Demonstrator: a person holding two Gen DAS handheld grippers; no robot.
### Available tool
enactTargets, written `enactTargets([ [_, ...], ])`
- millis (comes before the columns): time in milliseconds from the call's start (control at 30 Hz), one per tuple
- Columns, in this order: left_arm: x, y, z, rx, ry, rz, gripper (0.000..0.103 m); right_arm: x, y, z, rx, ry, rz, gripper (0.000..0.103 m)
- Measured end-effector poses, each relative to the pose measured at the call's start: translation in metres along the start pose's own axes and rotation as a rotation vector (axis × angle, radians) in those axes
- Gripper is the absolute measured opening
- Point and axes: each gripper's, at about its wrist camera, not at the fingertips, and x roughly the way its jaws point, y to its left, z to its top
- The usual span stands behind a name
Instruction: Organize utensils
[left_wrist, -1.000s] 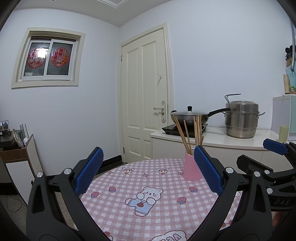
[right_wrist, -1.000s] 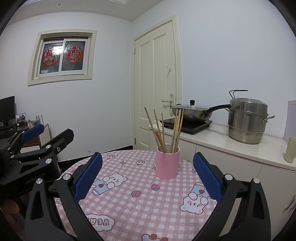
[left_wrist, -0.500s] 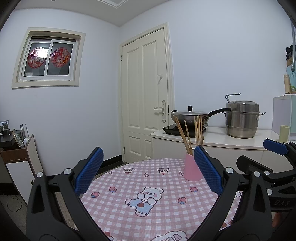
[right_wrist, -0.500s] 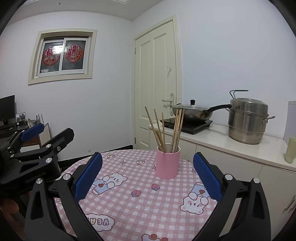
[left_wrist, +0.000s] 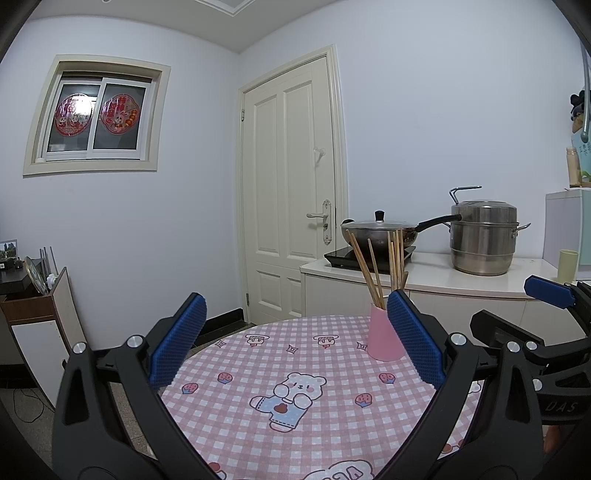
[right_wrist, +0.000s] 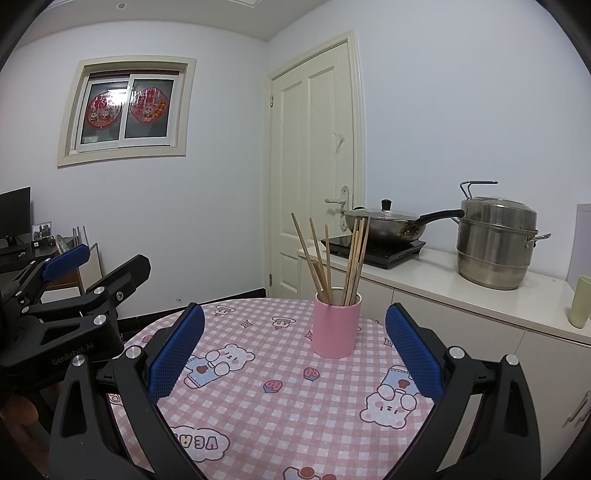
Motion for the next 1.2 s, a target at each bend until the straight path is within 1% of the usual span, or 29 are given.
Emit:
enactTargets([
  [1200, 0.0055, 0.0029, -0.0077, 0.0, 0.015, 0.001, 0.096, 0.0094, -0.0073, -0.0049, -0.001, 0.025, 0.004, 0.095],
])
